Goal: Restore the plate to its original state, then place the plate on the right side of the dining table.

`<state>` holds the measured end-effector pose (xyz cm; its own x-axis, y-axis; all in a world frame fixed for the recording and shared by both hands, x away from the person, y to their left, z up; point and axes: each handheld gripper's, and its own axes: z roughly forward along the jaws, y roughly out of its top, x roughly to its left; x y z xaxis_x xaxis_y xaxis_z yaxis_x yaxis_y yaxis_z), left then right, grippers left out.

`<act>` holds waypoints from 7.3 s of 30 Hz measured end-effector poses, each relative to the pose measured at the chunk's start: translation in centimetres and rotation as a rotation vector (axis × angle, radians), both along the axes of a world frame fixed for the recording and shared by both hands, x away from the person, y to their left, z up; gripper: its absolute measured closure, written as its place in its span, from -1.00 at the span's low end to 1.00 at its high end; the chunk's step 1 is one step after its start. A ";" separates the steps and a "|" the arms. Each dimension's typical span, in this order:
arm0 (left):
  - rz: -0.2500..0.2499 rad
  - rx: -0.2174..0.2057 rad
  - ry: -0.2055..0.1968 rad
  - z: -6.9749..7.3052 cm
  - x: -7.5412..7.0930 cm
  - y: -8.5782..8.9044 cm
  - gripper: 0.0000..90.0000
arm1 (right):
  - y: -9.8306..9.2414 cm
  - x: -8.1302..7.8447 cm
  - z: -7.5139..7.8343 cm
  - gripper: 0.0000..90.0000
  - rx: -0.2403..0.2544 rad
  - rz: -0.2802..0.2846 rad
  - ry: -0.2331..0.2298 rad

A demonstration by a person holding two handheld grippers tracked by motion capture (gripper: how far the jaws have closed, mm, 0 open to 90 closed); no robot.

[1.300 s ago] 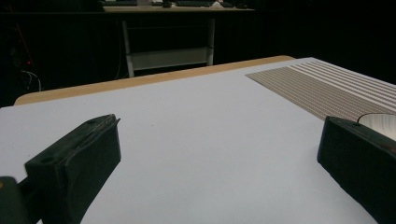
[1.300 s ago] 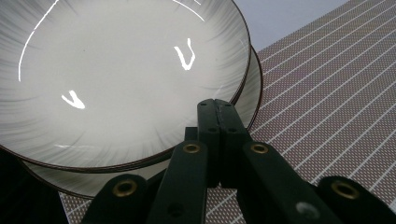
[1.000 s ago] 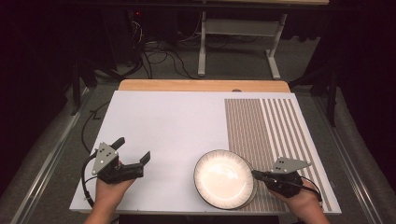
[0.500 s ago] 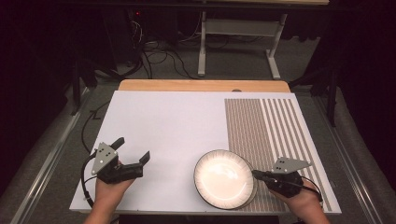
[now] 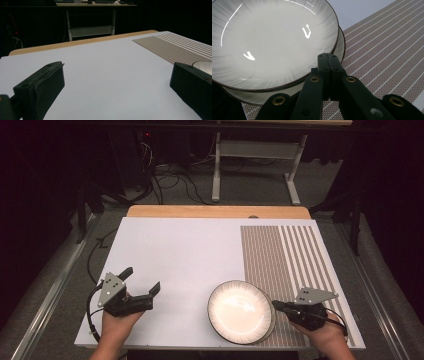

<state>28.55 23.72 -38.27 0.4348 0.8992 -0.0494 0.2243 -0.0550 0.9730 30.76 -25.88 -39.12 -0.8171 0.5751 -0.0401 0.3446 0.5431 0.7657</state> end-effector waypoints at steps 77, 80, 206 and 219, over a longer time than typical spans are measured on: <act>-0.434 0.214 0.186 -3.9 -1.1 -14.0 1.00 | -4.1 -0.1 1.2 -0.96 0.157 -0.288 -0.164; -0.401 0.175 0.163 -3.3 -0.9 -13.5 1.00 | -4.2 -0.1 1.2 -0.95 0.161 -0.287 -0.165; -0.093 0.036 0.015 0.4 -0.2 -2.1 -1.00 | -0.4 -0.9 0.4 1.00 -0.047 0.025 0.005; -0.091 0.032 0.013 0.4 -0.2 -2.0 -1.00 | 0.0 -1.0 0.3 1.00 -0.047 0.025 0.013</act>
<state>28.40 21.68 -37.85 0.5143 0.8572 -0.0276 0.2296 -0.1066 0.9674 29.75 -25.92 -38.83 -0.8316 0.5526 -0.0560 0.3404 0.5866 0.7349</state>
